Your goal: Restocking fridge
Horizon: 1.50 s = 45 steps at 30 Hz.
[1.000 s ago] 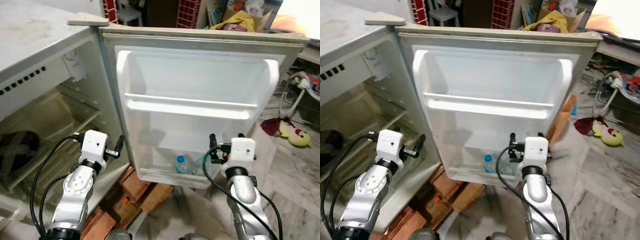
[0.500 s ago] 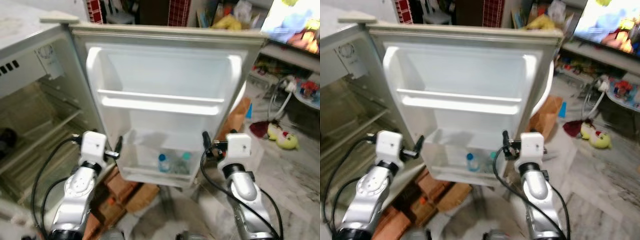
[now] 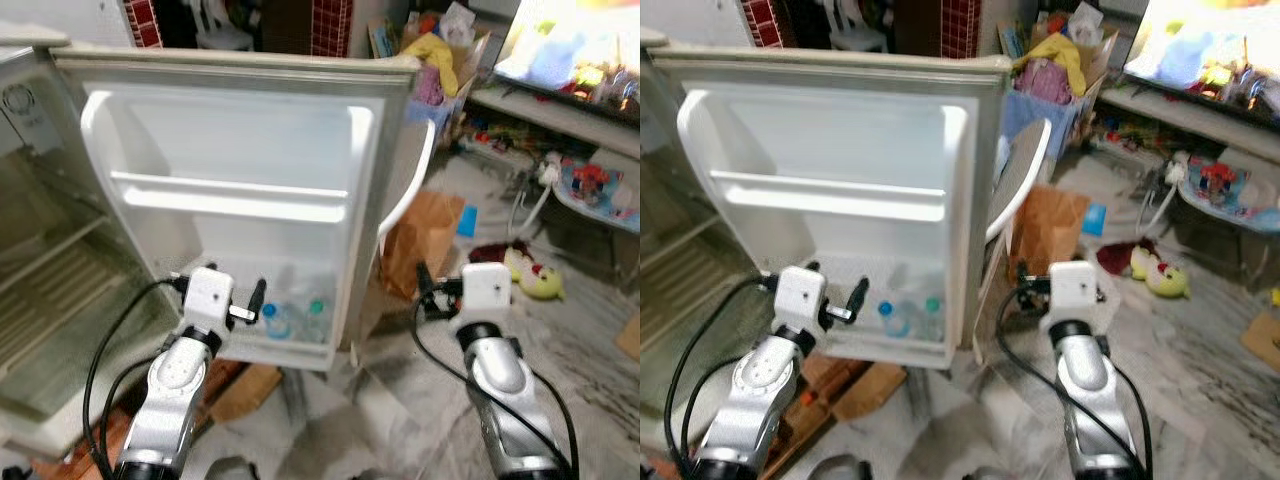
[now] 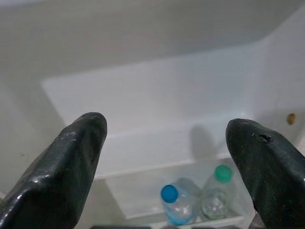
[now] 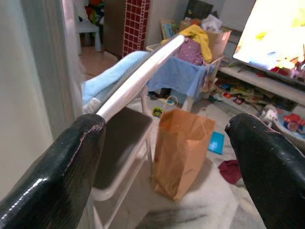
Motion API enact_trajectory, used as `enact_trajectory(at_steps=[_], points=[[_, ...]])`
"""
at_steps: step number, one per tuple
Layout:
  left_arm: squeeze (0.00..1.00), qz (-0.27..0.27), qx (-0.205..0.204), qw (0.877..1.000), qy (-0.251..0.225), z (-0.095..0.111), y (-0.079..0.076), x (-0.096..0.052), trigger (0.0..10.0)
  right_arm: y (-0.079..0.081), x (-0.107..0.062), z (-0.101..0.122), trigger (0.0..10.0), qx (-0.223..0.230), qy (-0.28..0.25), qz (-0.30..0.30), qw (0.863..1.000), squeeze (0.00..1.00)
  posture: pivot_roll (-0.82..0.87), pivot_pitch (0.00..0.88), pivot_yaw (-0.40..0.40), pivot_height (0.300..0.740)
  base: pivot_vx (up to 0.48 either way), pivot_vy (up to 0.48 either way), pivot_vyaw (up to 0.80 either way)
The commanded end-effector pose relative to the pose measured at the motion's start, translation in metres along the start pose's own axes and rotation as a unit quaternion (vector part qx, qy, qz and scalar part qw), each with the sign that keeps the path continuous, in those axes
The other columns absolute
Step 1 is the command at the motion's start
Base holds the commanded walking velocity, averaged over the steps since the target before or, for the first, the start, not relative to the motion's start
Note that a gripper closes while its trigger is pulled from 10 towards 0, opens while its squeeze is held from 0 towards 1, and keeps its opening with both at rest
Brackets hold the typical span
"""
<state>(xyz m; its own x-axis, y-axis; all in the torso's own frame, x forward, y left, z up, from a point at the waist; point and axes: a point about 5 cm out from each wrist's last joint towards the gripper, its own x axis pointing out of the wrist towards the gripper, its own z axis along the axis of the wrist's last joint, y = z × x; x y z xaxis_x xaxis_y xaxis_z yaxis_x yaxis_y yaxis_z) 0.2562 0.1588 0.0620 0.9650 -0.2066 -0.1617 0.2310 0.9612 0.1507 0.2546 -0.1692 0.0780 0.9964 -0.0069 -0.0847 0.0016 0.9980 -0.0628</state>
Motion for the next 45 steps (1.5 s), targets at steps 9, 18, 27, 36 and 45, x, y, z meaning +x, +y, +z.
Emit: enact_trajectory(at_steps=[9,18,27,36,45], points=[[0.0,0.001,0.006,1.0,0.0,0.002,-0.001,0.005,10.0,0.0,0.003,0.008,10.0,0.007,-0.02,0.019,1.0,0.0,-0.01,0.0,-0.035,0.74,0.0,-0.312,0.0],[0.0,0.006,0.002,1.0,0.003,0.0,-0.001,0.008,10.0,0.004,0.003,0.014,10.0,-0.019,-0.038,0.038,0.998,0.0,-0.01,0.0,-0.037,0.74,0.0,-0.093,0.17],[0.0,0.016,0.004,1.0,0.003,0.001,0.001,0.009,10.0,0.001,0.008,0.02,10.0,-0.011,-0.051,0.035,0.998,0.0,-0.01,0.0,-0.039,0.74,0.0,0.0,0.75],[0.0,0.016,0.008,1.0,0.014,-0.003,0.003,0.008,10.0,0.001,0.006,0.019,10.0,-0.005,-0.055,0.022,0.998,0.0,-0.02,0.0,-0.011,0.74,0.0,0.0,0.71],[0.0,-0.014,0.017,1.0,0.015,-0.001,-0.004,0.013,10.0,0.0,-0.001,0.013,10.0,0.005,-0.051,0.007,0.999,0.0,-0.04,0.0,0.008,0.74,0.0,0.0,0.69]])
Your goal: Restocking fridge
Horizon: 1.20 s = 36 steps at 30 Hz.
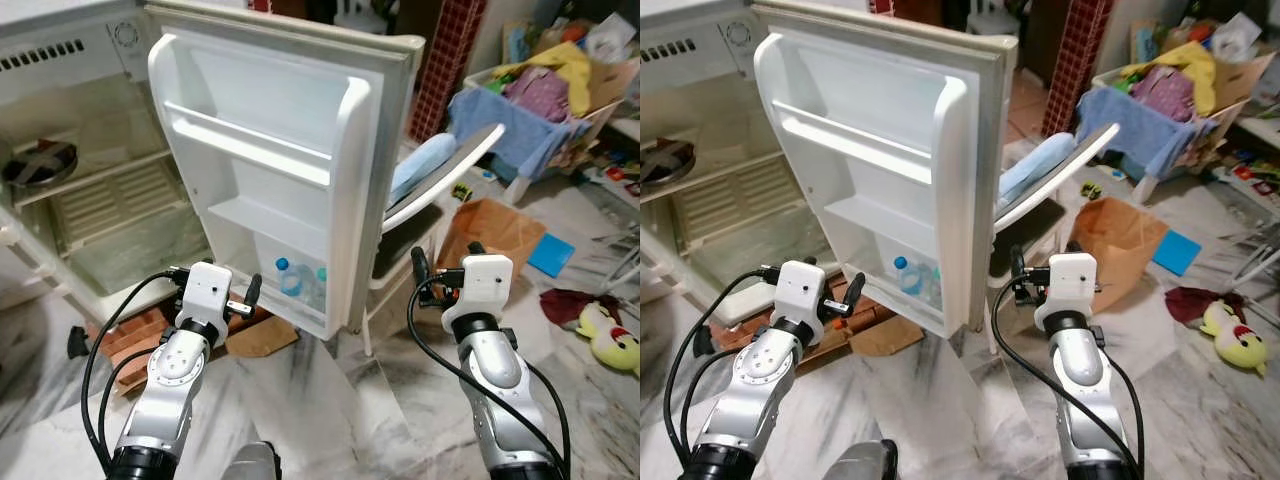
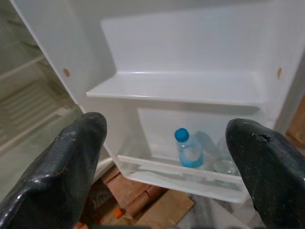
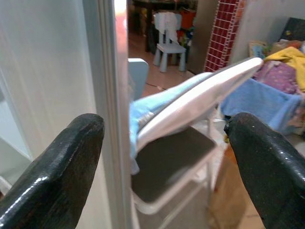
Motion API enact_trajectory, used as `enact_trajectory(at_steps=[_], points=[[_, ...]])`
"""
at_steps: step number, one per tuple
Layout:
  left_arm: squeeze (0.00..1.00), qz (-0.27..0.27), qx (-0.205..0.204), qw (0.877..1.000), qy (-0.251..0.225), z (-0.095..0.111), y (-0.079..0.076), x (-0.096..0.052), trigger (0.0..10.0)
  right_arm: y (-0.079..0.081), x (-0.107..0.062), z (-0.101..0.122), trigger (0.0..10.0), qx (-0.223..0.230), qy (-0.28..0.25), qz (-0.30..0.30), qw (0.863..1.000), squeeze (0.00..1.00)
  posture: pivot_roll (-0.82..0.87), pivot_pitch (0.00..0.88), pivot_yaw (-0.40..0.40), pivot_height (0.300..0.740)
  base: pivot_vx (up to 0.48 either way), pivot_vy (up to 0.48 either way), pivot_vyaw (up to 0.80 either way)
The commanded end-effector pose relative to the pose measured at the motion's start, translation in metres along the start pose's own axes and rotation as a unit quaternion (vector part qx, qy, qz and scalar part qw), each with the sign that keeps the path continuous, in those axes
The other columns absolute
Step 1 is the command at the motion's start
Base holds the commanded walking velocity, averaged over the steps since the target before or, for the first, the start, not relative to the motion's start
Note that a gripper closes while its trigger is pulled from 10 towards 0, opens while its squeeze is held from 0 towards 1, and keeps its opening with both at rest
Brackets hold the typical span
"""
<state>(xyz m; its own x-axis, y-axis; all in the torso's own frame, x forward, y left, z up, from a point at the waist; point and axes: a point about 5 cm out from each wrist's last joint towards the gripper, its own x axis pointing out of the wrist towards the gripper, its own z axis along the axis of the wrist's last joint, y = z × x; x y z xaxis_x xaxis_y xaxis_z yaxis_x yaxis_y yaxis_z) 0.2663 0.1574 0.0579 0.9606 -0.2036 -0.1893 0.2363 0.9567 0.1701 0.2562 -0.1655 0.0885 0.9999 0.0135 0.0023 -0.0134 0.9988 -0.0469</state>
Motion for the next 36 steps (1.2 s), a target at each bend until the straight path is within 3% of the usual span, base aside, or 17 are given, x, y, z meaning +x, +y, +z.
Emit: enact_trajectory(at_steps=[1,10,15,20,24,32,36], points=[[0.0,-0.011,0.006,1.0,0.001,0.001,-0.004,0.003,10.0,-0.002,-0.001,0.002,10.0,-0.003,-0.006,0.001,1.0,0.0,-0.04,0.0,0.008,0.74,0.0,0.0,0.64],[0.0,0.003,-0.008,1.0,-0.002,0.0,-0.006,0.001,10.0,-0.006,0.01,0.005,10.0,0.002,-0.004,0.003,1.0,0.0,-0.01,0.0,-0.023,0.74,0.0,-0.447,0.1],[0.0,0.022,-0.007,1.0,0.002,-0.002,0.002,-0.003,10.0,0.0,0.01,0.007,10.0,0.002,-0.012,0.019,1.0,0.0,-0.01,0.0,-0.027,0.74,0.0,-0.48,0.0],[0.0,0.026,-0.002,1.0,0.001,-0.001,0.002,-0.003,10.0,0.01,0.007,0.007,10.0,-0.004,-0.019,0.044,0.999,0.0,-0.02,0.0,-0.026,0.74,0.0,-0.388,0.78],[0.0,0.045,-0.029,0.999,0.01,-0.004,0.006,-0.002,10.0,0.008,0.007,0.007,10.0,-0.002,-0.018,0.046,0.999,0.0,-0.02,0.0,-0.027,0.74,0.0,0.0,0.78],[0.0,0.053,-0.033,0.998,0.013,-0.005,0.009,-0.003,10.0,0.011,0.014,0.012,10.0,-0.01,-0.029,0.074,0.997,0.0,0.0,0.001,-0.034,0.74,0.0,0.0,0.78],[0.0,0.053,-0.068,0.996,0.027,-0.008,0.008,-0.004,10.0,0.012,0.018,0.023,10.0,-0.019,-0.052,0.064,0.996,0.0,0.0,0.0,-0.033,0.74,0.0,0.0,0.78]])
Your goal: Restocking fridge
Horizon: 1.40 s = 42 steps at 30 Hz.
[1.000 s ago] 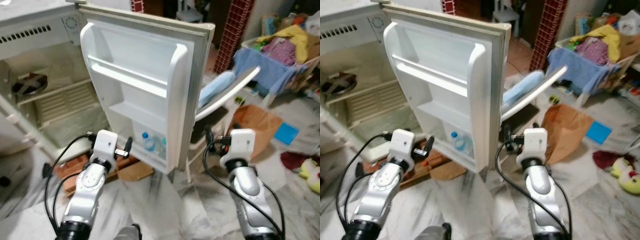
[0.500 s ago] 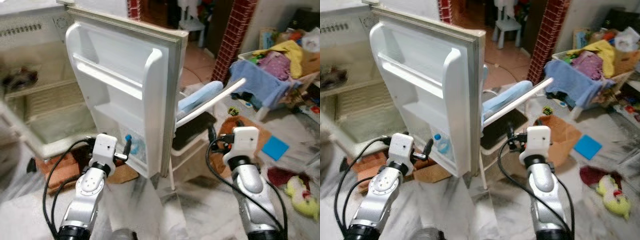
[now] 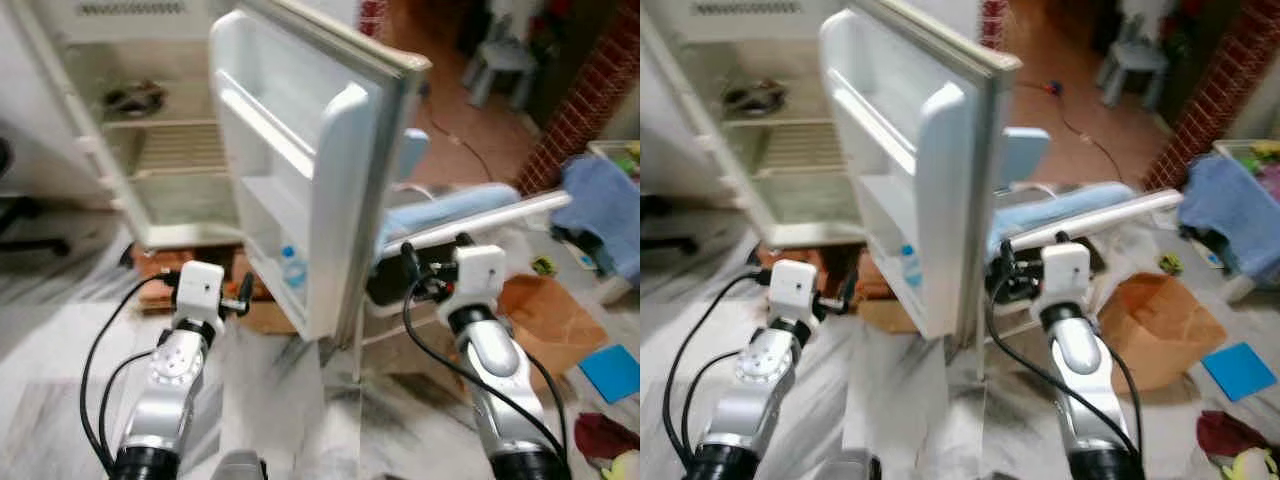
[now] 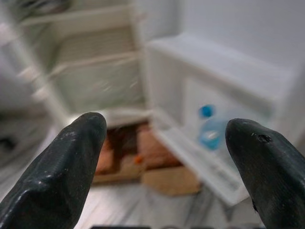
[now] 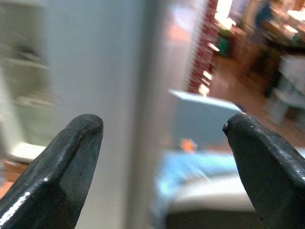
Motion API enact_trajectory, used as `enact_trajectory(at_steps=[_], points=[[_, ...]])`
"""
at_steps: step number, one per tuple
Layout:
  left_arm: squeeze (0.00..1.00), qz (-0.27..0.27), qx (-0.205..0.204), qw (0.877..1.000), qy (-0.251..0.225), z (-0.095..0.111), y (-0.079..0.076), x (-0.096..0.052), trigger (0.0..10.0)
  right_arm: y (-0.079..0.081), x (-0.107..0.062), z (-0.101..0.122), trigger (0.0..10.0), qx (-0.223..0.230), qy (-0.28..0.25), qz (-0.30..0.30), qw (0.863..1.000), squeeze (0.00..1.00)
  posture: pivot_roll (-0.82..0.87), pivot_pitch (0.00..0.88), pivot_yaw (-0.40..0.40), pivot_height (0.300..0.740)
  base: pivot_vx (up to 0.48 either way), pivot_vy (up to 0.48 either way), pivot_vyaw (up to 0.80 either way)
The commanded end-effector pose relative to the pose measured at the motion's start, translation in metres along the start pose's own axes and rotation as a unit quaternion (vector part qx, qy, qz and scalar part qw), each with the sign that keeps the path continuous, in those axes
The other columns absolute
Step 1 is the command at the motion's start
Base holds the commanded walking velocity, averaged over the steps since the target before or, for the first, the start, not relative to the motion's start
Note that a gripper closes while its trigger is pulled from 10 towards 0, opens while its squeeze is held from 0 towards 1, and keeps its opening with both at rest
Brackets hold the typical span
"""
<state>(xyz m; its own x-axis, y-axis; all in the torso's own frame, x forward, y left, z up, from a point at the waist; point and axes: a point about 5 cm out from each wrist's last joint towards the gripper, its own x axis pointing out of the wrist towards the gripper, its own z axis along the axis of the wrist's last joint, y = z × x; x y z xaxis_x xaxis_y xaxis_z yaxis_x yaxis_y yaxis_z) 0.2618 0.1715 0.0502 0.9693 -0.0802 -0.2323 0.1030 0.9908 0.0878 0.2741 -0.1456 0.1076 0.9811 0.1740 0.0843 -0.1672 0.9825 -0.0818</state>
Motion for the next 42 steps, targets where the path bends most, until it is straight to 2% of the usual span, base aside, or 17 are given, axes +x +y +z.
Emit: enact_trajectory(at_steps=[1,13,16,17,19,29,35,38,42], points=[[0.0,-0.008,-0.018,1.0,-0.005,0.003,-0.004,0.001,10.0,-0.006,0.0,0.003,10.0,-0.006,-0.005,-0.012,1.0,0.0,0.0,0.0,-0.033,0.74,0.0,0.0,0.78],[0.0,-0.019,-0.024,1.0,-0.004,0.006,-0.006,0.003,10.0,-0.01,0.001,0.003,10.0,-0.027,-0.007,-0.035,0.999,0.0,-0.01,0.002,-0.031,0.74,0.0,0.0,0.78],[0.0,-0.022,-0.025,0.999,-0.005,0.006,-0.007,0.003,10.0,-0.012,0.006,0.006,10.0,-0.033,-0.013,-0.048,0.998,0.0,0.0,0.002,-0.035,0.74,0.0,0.0,0.78],[0.0,-0.022,-0.025,0.999,-0.004,0.006,-0.007,0.003,10.0,-0.015,0.011,0.009,10.0,-0.048,-0.02,-0.072,0.996,0.0,0.0,0.003,-0.037,0.74,0.0,0.0,0.0],[0.0,-0.018,-0.024,1.0,-0.003,0.006,-0.005,0.003,10.0,-0.019,0.017,0.011,10.0,-0.046,-0.022,-0.094,0.994,0.0,0.0,0.004,-0.038,0.74,0.0,0.0,0.0],[0.0,-0.013,-0.024,1.0,0.001,0.004,-0.006,-0.001,10.0,-0.03,0.038,0.022,10.0,-0.049,-0.036,-0.131,0.99,0.0,0.03,0.008,-0.05,0.74,0.0,0.0,0.0],[0.0,-0.009,-0.023,1.0,0.001,0.004,-0.004,-0.002,10.0,-0.035,0.038,0.018,10.0,-0.021,-0.025,-0.136,0.99,0.0,0.03,0.009,-0.051,0.74,0.0,0.0,0.0],[0.0,-0.01,-0.022,1.0,0.0,0.005,-0.004,-0.001,10.0,-0.038,0.032,0.017,10.0,-0.003,-0.035,-0.134,0.99,0.0,0.03,0.008,-0.05,0.74,0.0,0.0,0.0],[0.0,-0.01,-0.021,1.0,0.0,0.005,-0.004,-0.001,10.0,-0.034,0.022,0.01,10.0,0.031,-0.026,-0.082,0.996,0.0,0.03,0.007,-0.048,0.74,0.0,0.0,0.0]])
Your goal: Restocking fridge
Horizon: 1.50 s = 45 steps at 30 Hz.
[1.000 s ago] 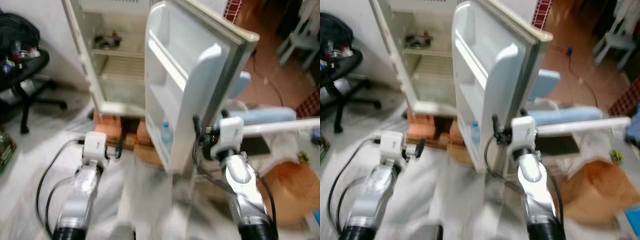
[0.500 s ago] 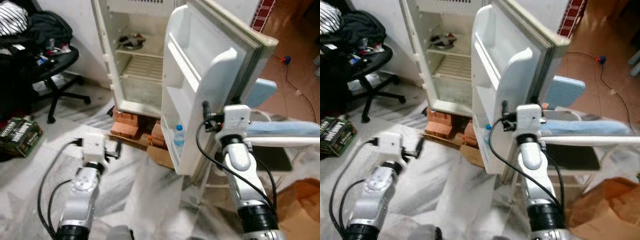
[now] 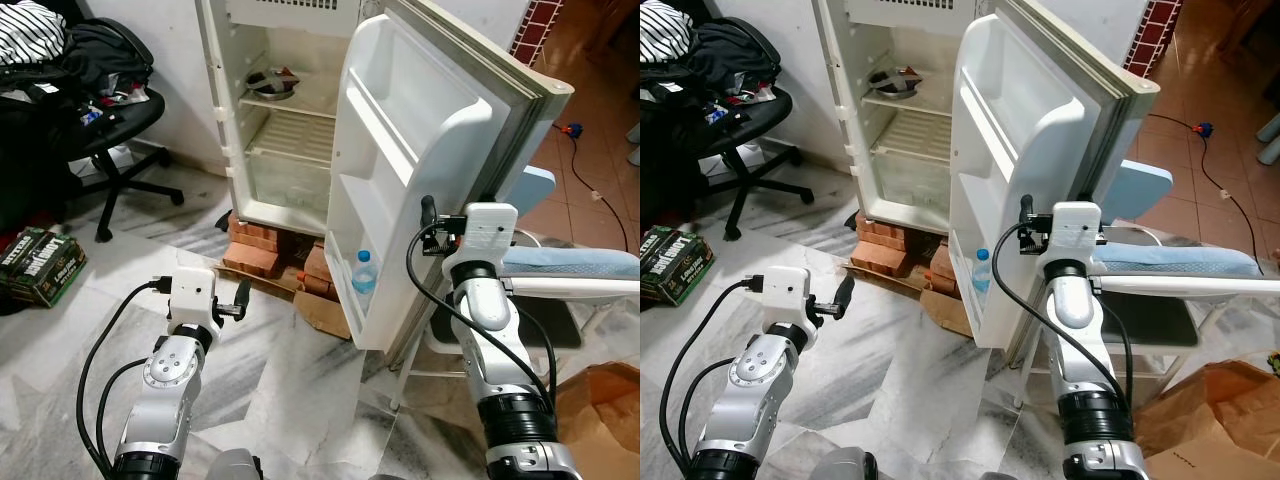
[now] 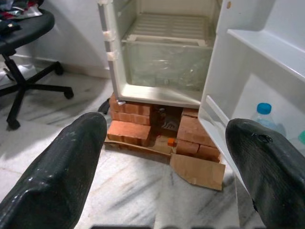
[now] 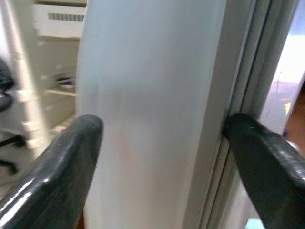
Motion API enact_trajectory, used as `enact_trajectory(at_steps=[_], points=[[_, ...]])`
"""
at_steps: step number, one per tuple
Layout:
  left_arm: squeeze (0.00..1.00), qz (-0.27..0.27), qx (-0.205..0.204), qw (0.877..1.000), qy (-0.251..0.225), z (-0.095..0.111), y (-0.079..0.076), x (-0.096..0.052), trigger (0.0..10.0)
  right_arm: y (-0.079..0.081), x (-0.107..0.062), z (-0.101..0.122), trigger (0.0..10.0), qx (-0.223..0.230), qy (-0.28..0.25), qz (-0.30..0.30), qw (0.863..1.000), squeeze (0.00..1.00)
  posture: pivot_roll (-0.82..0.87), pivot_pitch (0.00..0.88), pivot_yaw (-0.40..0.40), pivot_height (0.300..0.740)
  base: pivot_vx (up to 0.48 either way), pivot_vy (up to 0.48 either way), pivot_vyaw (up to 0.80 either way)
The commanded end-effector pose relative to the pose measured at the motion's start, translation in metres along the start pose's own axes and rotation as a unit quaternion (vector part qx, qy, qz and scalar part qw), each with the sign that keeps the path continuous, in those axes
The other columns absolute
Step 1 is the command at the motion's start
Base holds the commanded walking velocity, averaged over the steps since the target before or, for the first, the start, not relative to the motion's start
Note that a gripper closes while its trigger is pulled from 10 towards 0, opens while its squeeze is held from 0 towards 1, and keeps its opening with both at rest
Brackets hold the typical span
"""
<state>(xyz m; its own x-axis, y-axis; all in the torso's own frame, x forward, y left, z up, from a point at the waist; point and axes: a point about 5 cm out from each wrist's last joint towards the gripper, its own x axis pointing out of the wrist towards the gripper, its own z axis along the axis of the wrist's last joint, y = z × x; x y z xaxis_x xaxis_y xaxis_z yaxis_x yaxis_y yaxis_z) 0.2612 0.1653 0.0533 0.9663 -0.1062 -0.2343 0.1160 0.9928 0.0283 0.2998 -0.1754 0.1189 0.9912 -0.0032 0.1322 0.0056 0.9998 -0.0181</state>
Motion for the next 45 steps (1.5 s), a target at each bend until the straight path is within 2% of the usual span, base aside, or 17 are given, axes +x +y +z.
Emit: enact_trajectory(at_steps=[1,4,7,11,12,18,23,29,30,34,36,37,38,39,40,44,45], points=[[0.0,0.002,0.007,1.0,0.0,0.002,0.002,0.0,10.0,0.003,-0.007,-0.002,10.0,0.015,0.008,0.043,0.999,0.0,0.03,0.006,-0.048,0.74,0.0,0.0,0.0],[0.0,0.002,0.008,1.0,0.001,0.002,0.003,0.001,10.0,0.011,-0.025,-0.017,10.0,0.024,0.058,0.135,0.989,0.0,0.02,0.006,-0.046,0.74,0.0,0.0,0.0],[0.0,0.001,0.009,1.0,0.001,0.002,0.003,0.001,10.0,0.009,-0.034,-0.024,10.0,0.028,0.079,0.164,0.983,0.0,0.02,0.004,-0.043,0.74,0.0,0.0,0.0],[0.0,-0.005,0.01,1.0,0.0,0.003,-0.001,0.002,10.0,-0.019,-0.034,-0.034,10.0,-0.01,0.106,0.11,0.988,0.0,0.02,0.003,-0.04,0.74,0.0,0.0,0.0],[0.0,-0.005,0.011,1.0,0.001,0.003,0.0,0.003,10.0,-0.026,-0.03,-0.032,10.0,-0.041,0.103,0.087,0.99,0.0,0.02,0.003,-0.039,0.74,0.0,0.0,0.0],[0.0,-0.005,0.013,1.0,0.001,0.003,0.0,0.004,10.0,-0.041,-0.016,-0.015,10.0,-0.069,0.061,0.021,0.996,0.0,0.02,0.0,-0.039,0.74,0.0,0.0,0.0],[0.0,-0.003,0.013,1.0,-0.002,0.005,0.001,0.004,10.0,-0.044,-0.006,-0.002,10.0,-0.051,0.027,-0.009,0.998,0.0,0.03,0.0,-0.043,0.74,0.0,0.0,0.0],[0.0,-0.004,0.013,1.0,-0.001,0.004,0.0,0.005,10.0,-0.027,0.014,0.015,10.0,0.02,-0.007,0.013,1.0,0.0,0.04,0.0,-0.043,0.74,0.0,0.0,0.0],[0.0,-0.005,0.013,1.0,-0.002,0.005,-0.001,0.006,10.0,-0.013,0.018,0.027,10.0,0.063,-0.027,0.055,0.996,0.0,0.04,0.0,-0.043,0.74,0.0,0.0,0.0],[0.0,-0.006,0.014,1.0,-0.001,0.005,-0.001,0.006,10.0,0.02,0.01,0.044,10.0,0.125,-0.043,0.188,0.973,0.0,0.03,0.0,-0.043,0.74,0.0,0.0,0.0],[0.0,-0.008,0.015,1.0,0.0,0.004,-0.001,0.006,10.0,0.034,0.0,0.05,10.0,0.174,-0.04,0.257,0.95,0.0,0.03,0.0,-0.043,0.74,0.0,0.0,0.0],[0.0,-0.009,0.016,1.0,0.0,0.003,-0.001,0.006,10.0,0.045,-0.014,0.055,10.0,0.216,-0.032,0.326,0.92,0.0,0.03,0.0,-0.042,0.74,0.0,0.0,0.0],[0.0,-0.009,0.016,1.0,0.0,0.003,-0.001,0.006,10.0,0.045,-0.014,0.055,10.0,0.216,-0.032,0.326,0.92,0.0,0.03,0.0,-0.042,0.74,0.0,0.0,0.0],[0.0,-0.01,0.016,1.0,0.0,0.003,-0.002,0.006,10.0,0.051,-0.025,0.057,10.0,0.241,-0.024,0.372,0.896,0.0,0.03,0.0,-0.043,0.74,0.0,0.0,0.0],[0.0,-0.01,0.015,1.0,0.0,0.004,-0.002,0.006,10.0,0.053,-0.03,0.057,10.0,0.249,-0.017,0.386,0.888,0.0,0.03,0.0,-0.044,0.74,0.0,0.0,0.0],[0.0,-0.01,0.015,1.0,-0.001,0.004,-0.003,0.006,10.0,0.054,-0.038,0.049,10.0,0.25,0.004,0.397,0.883,0.0,0.02,0.0,-0.044,0.74,0.0,0.0,0.0],[0.0,-0.011,0.015,1.0,-0.001,0.004,-0.004,0.006,10.0,0.047,-0.038,0.029,10.0,0.21,0.037,0.365,0.906,0.0,0.02,0.0,-0.044,0.74,0.0,0.0,0.0]])
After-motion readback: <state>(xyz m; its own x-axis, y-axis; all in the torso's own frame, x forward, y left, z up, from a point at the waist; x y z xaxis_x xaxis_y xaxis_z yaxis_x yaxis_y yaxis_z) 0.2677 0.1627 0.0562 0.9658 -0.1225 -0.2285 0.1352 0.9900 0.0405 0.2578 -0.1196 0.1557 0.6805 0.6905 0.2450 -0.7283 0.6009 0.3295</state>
